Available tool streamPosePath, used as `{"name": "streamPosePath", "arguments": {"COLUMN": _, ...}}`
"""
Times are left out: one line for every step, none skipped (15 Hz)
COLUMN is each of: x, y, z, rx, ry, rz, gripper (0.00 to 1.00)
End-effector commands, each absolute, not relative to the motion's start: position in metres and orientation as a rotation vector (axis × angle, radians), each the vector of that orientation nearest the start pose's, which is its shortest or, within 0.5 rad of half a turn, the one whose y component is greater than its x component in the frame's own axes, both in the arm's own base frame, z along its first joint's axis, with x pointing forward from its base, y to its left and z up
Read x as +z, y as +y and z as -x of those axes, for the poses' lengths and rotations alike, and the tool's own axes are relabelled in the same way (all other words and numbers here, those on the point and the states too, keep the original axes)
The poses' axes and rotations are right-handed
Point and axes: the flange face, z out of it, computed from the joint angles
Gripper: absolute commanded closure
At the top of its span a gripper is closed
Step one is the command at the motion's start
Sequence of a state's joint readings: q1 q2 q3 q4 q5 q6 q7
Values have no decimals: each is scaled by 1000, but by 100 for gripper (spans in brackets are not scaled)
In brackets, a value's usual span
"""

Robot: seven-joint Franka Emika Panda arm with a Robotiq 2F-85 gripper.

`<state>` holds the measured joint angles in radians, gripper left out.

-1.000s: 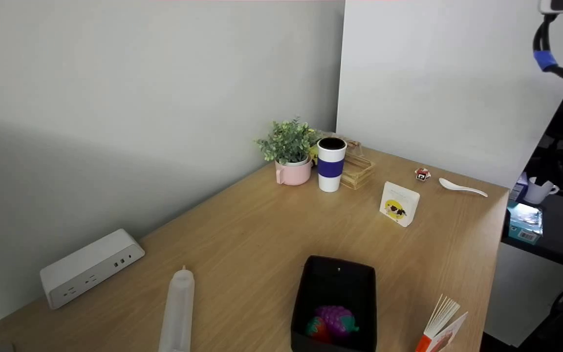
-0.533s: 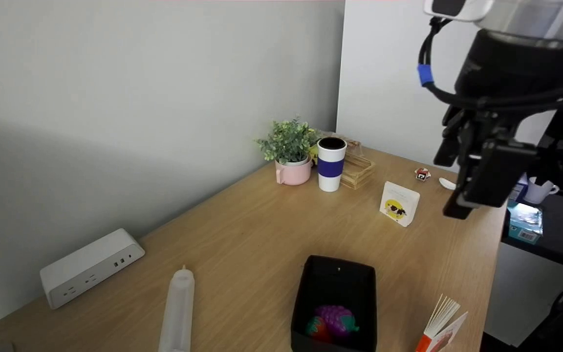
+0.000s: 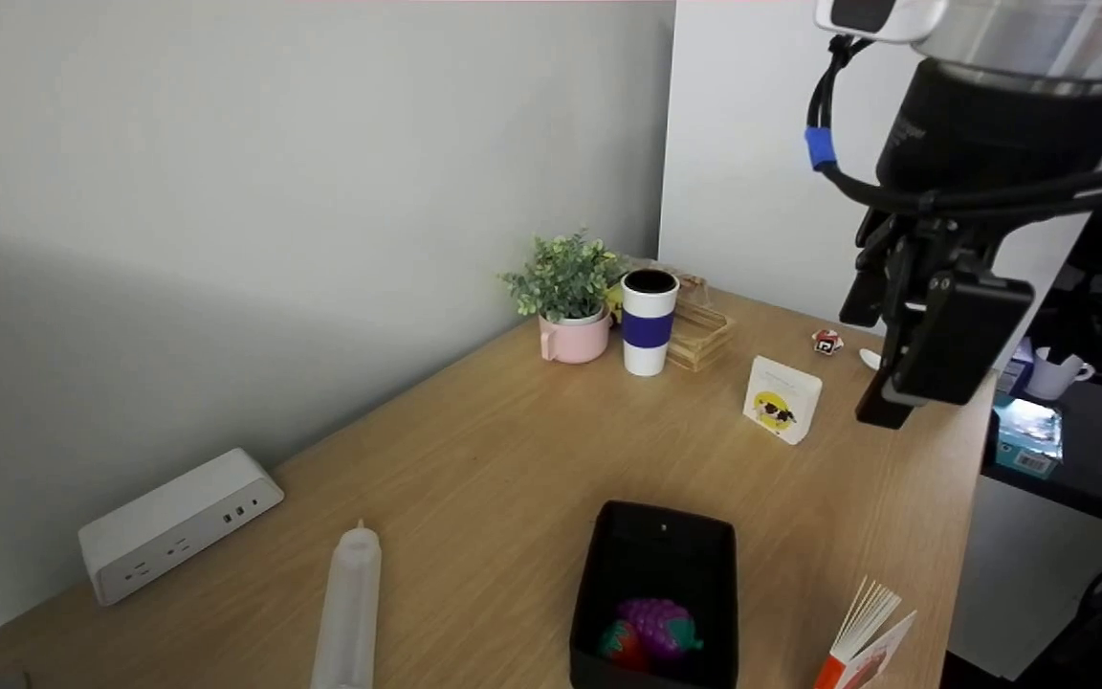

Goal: Take the plastic grapes and strawberry from the black box one at a time and put them on the table

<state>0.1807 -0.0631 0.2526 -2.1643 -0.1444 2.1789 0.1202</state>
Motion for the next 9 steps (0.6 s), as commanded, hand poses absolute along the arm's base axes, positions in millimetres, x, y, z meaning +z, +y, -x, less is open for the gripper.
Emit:
{"name": "streamPosePath", "arguments": {"x": 426, "y": 213, "z": -485, "rx": -206, "ry": -591, "rz": 3175, "gripper": 0}}
{"name": "streamPosePath", "arguments": {"x": 424, "y": 211, "z": -492, "rx": -207, "ry": -587, "rz": 3167, "gripper": 0}}
{"name": "streamPosePath", "arguments": {"x": 418, "y": 211, "z": -503, "rx": -215, "ry": -607, "rz": 3143, "gripper": 0}}
{"name": "streamPosePath", "arguments": {"x": 411, "y": 211, "z": -515, "rx": -210, "ry": -605, "rz": 3115, "gripper": 0}}
{"name": "streamPosePath", "arguments": {"x": 403, "y": 212, "z": -525, "rx": -203, "ry": -619, "rz": 3084, "gripper": 0}}
{"name": "streamPosePath", "arguments": {"x": 392, "y": 213, "z": -536, "rx": -196, "ry": -632, "rz": 3047, "gripper": 0}}
{"name": "streamPosePath", "arguments": {"x": 380, "y": 217, "z": -547, "rx": -175, "ry": -643, "rz": 3010, "gripper": 0}}
{"name": "streamPosePath", "arguments": {"x": 371, "y": 219, "z": -556, "rx": -158, "ry": -664, "rz": 2976, "gripper": 0}}
{"name": "streamPosePath", "arguments": {"x": 361, "y": 223, "z": -565, "rx": -128, "ry": -676, "rz": 2951, "gripper": 0}}
